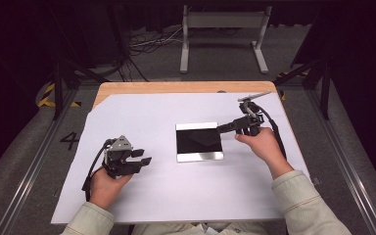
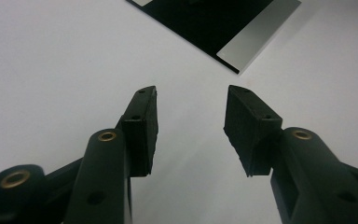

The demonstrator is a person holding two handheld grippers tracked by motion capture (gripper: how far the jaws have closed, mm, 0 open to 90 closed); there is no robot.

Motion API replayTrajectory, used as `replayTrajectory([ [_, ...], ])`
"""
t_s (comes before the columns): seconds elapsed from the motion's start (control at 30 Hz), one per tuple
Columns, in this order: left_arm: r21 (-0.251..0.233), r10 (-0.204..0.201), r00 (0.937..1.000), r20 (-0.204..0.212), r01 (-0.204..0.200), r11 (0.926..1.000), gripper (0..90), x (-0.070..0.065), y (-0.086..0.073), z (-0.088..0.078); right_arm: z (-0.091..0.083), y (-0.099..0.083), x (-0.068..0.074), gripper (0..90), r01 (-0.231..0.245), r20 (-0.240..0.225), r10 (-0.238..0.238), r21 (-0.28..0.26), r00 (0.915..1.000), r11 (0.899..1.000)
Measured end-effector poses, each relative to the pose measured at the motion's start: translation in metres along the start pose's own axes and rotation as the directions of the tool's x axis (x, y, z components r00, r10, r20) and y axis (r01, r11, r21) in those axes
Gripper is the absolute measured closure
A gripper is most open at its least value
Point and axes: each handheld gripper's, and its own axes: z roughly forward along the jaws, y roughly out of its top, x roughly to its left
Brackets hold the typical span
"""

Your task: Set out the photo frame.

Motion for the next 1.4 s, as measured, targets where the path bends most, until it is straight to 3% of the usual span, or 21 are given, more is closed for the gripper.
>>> replayTrajectory([
  [0.63,0.002,0.006,1.0,-0.003,-0.006,1.0,54.6,0.001,0.0,0.0,0.028,-0.004,-0.004,52.9,-0.042,-0.045,0.045,0.053,0.998,0.998],
  [0.8,0.004,0.005,1.0,-0.002,-0.005,1.0,54.6,0.001,0.0,0.0,0.032,-0.005,-0.002,54.0,-0.024,-0.057,0.028,0.063,0.998,0.998],
  [1.17,0.005,0.004,1.0,0.0,-0.004,1.0,54.5,0.001,0.0,0.0,0.037,-0.004,-0.004,57.9,-0.05,-0.087,0.056,0.067,0.9946,0.997],
  [1.4,0.005,0.004,1.0,-0.002,-0.004,1.0,54.5,0.0,0.0,0.0,0.037,-0.004,-0.004,61.3,-0.058,-0.078,0.063,0.065,0.995,0.996],
])
